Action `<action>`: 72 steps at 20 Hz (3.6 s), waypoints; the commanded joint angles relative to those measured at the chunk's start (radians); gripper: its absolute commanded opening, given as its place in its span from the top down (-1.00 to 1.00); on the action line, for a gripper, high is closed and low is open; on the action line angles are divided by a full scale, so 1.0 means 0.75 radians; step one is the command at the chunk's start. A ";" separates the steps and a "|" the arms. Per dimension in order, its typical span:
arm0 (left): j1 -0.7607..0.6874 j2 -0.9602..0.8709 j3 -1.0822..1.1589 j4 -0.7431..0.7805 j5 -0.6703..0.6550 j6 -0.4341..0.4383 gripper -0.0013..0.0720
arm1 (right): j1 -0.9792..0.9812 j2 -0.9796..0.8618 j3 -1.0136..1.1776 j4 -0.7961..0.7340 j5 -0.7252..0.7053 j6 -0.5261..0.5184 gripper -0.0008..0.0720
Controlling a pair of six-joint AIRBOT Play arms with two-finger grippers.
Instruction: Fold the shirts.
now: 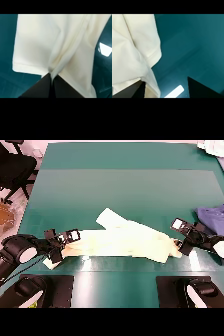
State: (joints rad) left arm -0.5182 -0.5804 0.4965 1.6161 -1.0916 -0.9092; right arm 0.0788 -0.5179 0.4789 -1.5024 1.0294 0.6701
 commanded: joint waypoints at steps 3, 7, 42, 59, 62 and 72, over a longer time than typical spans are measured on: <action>-0.001 0.001 0.002 0.000 0.002 0.001 0.90 | 0.001 0.001 -0.068 0.072 0.038 -0.001 -0.64; -0.001 0.001 0.002 -0.001 0.003 0.001 0.90 | 0.001 0.001 -0.068 0.094 0.009 -0.001 -0.09; -0.001 0.001 1.737 -0.070 -0.359 -0.110 0.92 | -0.306 0.320 1.364 0.339 -0.067 0.552 0.92; 0.058 -0.415 0.988 0.337 0.230 -0.269 0.91 | -0.160 -0.706 1.362 0.561 0.276 0.547 0.92; 0.172 -0.559 0.953 0.356 0.366 -0.329 0.91 | -0.149 -0.924 1.362 0.537 0.212 0.547 0.92; 0.277 -0.988 0.953 0.352 0.841 -0.323 0.90 | -0.193 -1.415 1.362 0.538 -0.165 0.546 0.92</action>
State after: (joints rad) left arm -0.3191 -1.2316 1.2133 1.8774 -0.5835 -1.1503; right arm -0.0521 -1.4921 1.4998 -1.0996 1.0084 1.0801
